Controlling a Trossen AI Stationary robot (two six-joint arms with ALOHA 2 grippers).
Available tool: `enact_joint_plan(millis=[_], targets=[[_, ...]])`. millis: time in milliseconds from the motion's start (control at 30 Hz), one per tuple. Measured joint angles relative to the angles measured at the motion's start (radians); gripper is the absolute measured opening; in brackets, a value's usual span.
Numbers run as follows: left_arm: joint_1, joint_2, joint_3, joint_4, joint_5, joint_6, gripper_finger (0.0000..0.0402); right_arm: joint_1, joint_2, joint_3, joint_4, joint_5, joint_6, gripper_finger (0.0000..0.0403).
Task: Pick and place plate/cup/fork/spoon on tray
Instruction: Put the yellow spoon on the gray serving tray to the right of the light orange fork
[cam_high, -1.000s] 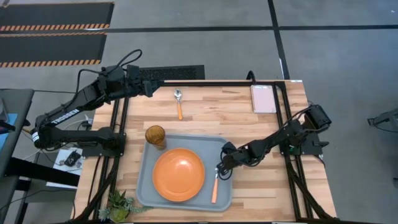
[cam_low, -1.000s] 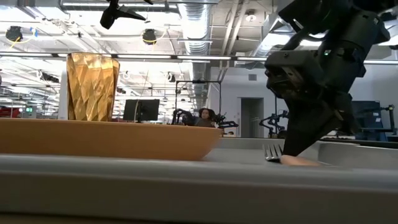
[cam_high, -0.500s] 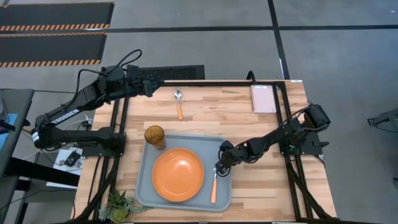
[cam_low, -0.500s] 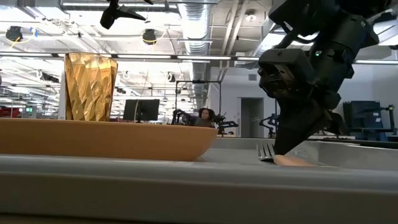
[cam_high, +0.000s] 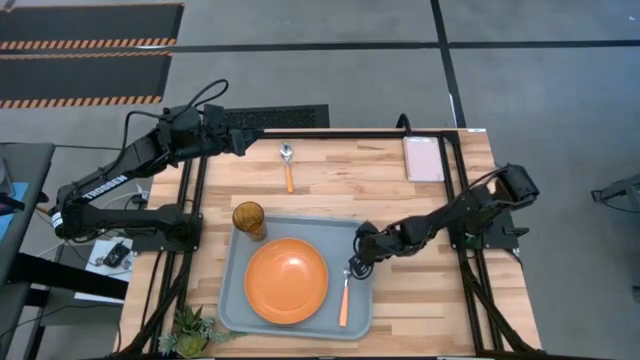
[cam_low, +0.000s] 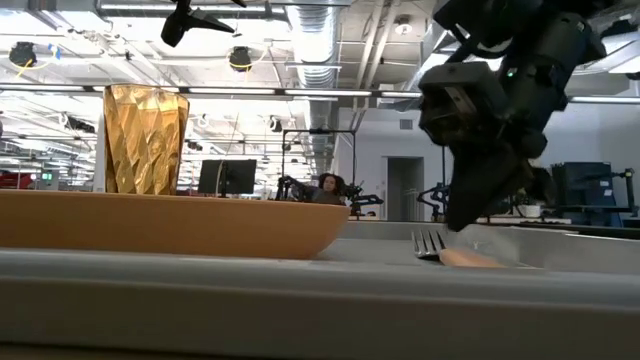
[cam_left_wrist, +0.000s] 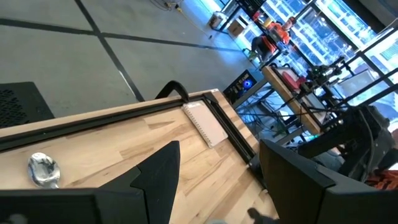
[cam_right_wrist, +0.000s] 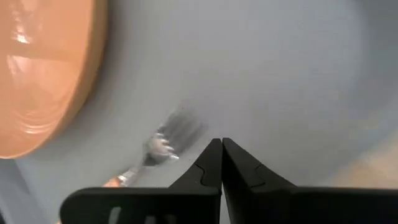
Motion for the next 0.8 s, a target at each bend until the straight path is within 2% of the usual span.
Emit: enact_joint_plan(millis=[167,233,333,467,533,667,800], targets=[[0.0,0.0,0.0,0.0,0.003,0.02,0.0206,-0.069,-0.122,-0.001,-0.088,0.002,-0.049,0.0025],[0.0,0.0,0.0,0.0,0.008,0.023,0.0206,-0.112,-0.162,-0.002,-0.074,0.002,-0.09,0.0033],[0.014,-0.001,0.0,0.003,0.012,0.024,0.0206,-0.203,-0.2,-0.001,-0.031,0.017,-0.164,0.0062],[0.042,-0.005,0.0,-0.004,0.034,0.031,0.0206,-0.343,-0.168,0.017,0.079,0.017,-0.269,0.011],[0.059,0.002,0.0,-0.042,0.041,0.069,0.0206,-0.398,-0.127,0.054,0.082,-0.03,-0.303,0.0135],[0.095,0.073,0.0,-0.139,-0.027,0.089,0.0202,-0.456,-0.091,0.133,0.078,-0.153,-0.351,0.0168],[0.13,0.205,0.0,-0.124,-0.047,0.117,0.0195,-0.464,-0.143,0.193,-0.059,-0.17,-0.363,0.0177]])
